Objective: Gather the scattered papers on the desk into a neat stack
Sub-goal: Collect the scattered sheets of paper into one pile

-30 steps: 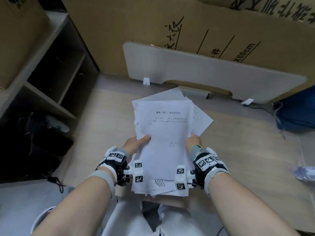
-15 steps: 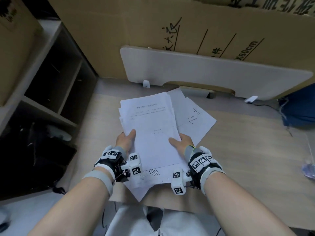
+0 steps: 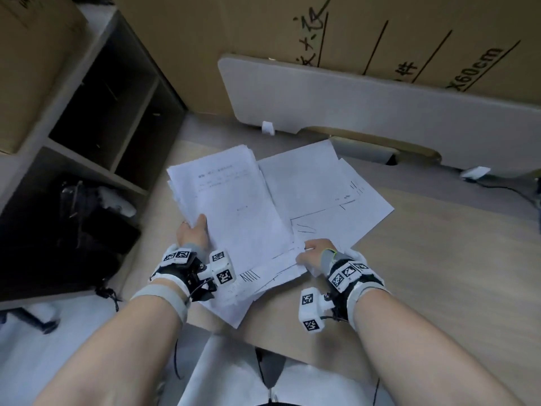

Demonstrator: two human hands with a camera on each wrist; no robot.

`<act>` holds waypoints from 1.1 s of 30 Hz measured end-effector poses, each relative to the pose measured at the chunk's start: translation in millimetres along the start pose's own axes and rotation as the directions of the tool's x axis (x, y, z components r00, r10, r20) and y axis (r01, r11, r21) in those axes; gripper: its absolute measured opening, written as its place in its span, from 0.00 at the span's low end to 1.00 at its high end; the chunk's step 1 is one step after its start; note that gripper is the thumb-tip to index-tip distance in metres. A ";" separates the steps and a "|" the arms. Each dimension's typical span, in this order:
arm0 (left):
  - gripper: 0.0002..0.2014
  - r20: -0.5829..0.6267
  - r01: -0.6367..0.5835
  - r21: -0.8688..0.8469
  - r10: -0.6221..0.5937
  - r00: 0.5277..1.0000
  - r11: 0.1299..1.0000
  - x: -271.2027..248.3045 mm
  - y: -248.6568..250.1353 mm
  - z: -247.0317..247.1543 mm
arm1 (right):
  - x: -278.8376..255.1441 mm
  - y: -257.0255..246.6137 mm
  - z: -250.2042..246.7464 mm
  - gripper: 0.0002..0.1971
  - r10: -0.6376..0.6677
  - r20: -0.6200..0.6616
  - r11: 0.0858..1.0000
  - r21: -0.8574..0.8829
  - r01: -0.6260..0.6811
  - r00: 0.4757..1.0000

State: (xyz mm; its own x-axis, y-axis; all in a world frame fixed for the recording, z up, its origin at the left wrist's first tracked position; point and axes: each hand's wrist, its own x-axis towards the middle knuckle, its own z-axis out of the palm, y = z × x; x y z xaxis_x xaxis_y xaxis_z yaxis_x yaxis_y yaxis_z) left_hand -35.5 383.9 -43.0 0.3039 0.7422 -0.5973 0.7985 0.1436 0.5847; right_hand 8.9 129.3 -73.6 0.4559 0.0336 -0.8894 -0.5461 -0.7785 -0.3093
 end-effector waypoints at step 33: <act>0.19 0.320 -0.135 0.481 -0.030 0.947 0.866 86.9 30.2 -4.9 | -50.7 -73.6 -27.4 0.16 0.327 -0.696 0.750 0.603 0.273 0.639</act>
State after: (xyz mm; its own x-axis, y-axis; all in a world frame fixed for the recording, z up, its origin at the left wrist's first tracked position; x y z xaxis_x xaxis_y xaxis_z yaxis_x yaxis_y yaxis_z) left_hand 12.5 455.9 -74.6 0.4299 0.4893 -0.7588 0.9007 -0.2905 0.3230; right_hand 45.2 167.7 3.5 0.6019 -0.6695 -0.4353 -0.7086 -0.1965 -0.6777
